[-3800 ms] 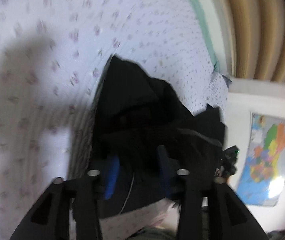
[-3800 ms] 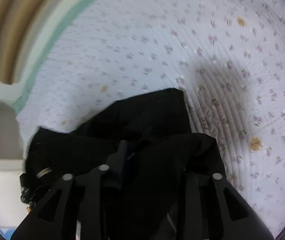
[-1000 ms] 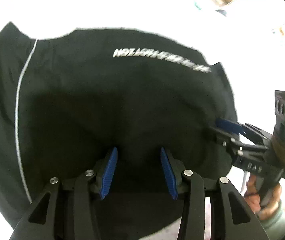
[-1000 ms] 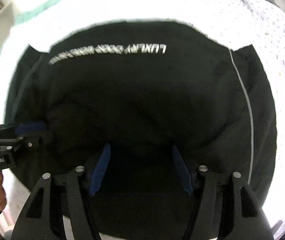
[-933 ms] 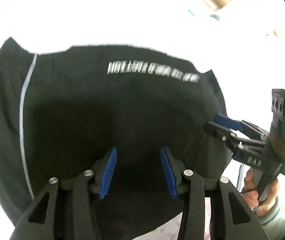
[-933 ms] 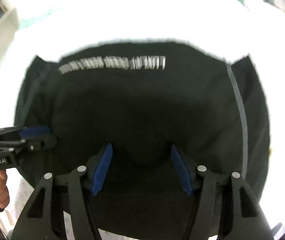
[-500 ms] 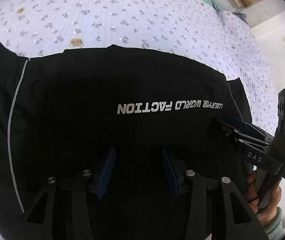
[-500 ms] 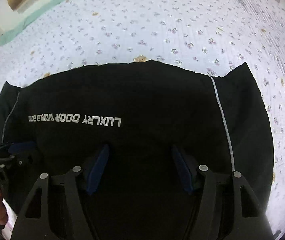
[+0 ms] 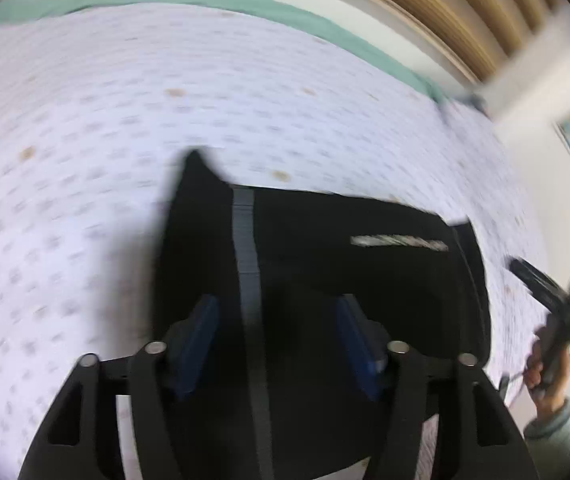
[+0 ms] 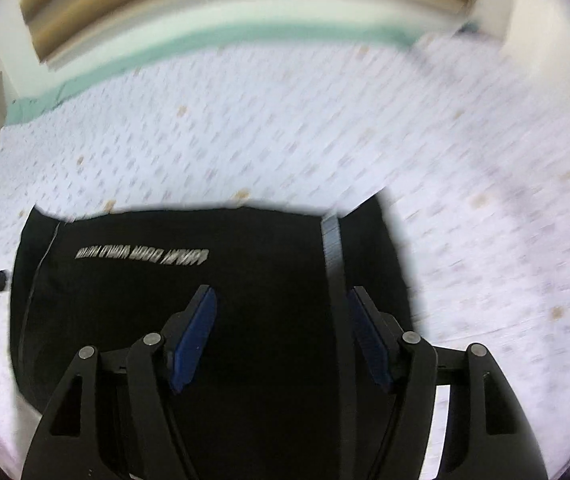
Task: Fold large clothes
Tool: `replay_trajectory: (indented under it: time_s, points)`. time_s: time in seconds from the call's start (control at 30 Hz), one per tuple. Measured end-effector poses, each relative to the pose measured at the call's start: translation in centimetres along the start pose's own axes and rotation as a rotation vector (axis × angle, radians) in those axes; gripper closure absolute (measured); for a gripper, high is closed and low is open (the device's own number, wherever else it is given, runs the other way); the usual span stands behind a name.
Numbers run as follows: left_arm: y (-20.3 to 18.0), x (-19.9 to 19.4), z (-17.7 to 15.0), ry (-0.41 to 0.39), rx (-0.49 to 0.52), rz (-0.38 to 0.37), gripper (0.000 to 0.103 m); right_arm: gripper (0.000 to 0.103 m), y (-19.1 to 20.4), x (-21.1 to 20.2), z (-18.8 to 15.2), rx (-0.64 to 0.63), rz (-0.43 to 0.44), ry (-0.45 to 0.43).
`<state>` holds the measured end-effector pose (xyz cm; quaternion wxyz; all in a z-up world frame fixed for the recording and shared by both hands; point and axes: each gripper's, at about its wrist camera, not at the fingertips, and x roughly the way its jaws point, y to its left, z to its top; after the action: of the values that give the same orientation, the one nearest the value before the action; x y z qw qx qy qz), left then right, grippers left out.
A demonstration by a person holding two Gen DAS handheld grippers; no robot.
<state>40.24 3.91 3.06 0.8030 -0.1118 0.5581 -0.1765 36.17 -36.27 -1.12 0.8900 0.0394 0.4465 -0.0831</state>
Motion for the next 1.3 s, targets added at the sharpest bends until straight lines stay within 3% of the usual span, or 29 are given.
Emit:
replay_trajectory:
  time_s: [0.07,0.13,0.17,0.23,0.4,0.6,0.77,0.9,1.03,1.07,1.1,1.13,1.2,1.3]
  points:
    - [3.5,-1.2,-0.5,-0.003,-0.074,-0.001,0.036,0.000,-1.3,-1.3,-0.1,0.015,-0.038,-0.061]
    - [6.0,-0.8,-0.9,0.011,-0.139,-0.033,0.035,0.000,-2.8,-1.4,-0.3,0.028,-0.034,-0.051]
    - [5.0,1.4,-1.3,0.022,-0.161,-0.057,0.035,0.000,-3.4,-0.7,-0.3,0.031,-0.014,-0.012]
    - [6.7,3.1,-1.6,0.066,-0.219,-0.119,0.035,0.000,-5.4,1.3,-0.7,0.076,0.053,0.072]
    - [7.7,8.5,-2.6,0.149,-0.331,-0.227,0.035,0.000,-9.2,5.8,-3.2,0.199,0.190,0.182]
    - [6.8,12.3,-2.9,0.215,-0.340,-0.328,0.034,0.000,-11.4,9.9,-5.3,0.262,0.287,0.268]
    - [6.4,14.6,-2.9,0.257,-0.341,-0.360,0.026,0.000,-10.8,12.9,-5.6,0.258,0.342,0.323]
    - [6.5,16.9,-2.8,0.279,-0.390,-0.440,0.023,0.000,-9.5,15.9,-6.3,0.255,0.397,0.395]
    - [5.6,17.3,-2.6,0.292,-0.347,-0.478,0.023,0.000,-9.4,17.3,-6.7,0.298,0.476,0.416]
    - [5.5,17.1,-2.7,0.293,-0.336,-0.521,0.023,0.006,-9.4,17.2,-6.7,0.294,0.494,0.414]
    - [5.3,16.7,-2.7,0.291,-0.329,-0.585,0.023,0.022,-9.4,16.9,-6.7,0.287,0.544,0.408]
    - [5.4,16.3,-2.7,0.285,-0.330,-0.638,0.023,0.027,-9.5,16.4,-6.7,0.280,0.577,0.406]
    - [5.9,16.0,-2.9,0.277,-0.356,-0.715,0.023,0.028,-9.4,15.8,-7.0,0.237,0.576,0.406]
    - [5.8,17.3,-3.3,0.291,-0.371,-0.670,0.023,0.021,-9.1,16.3,-7.7,0.229,0.607,0.440]
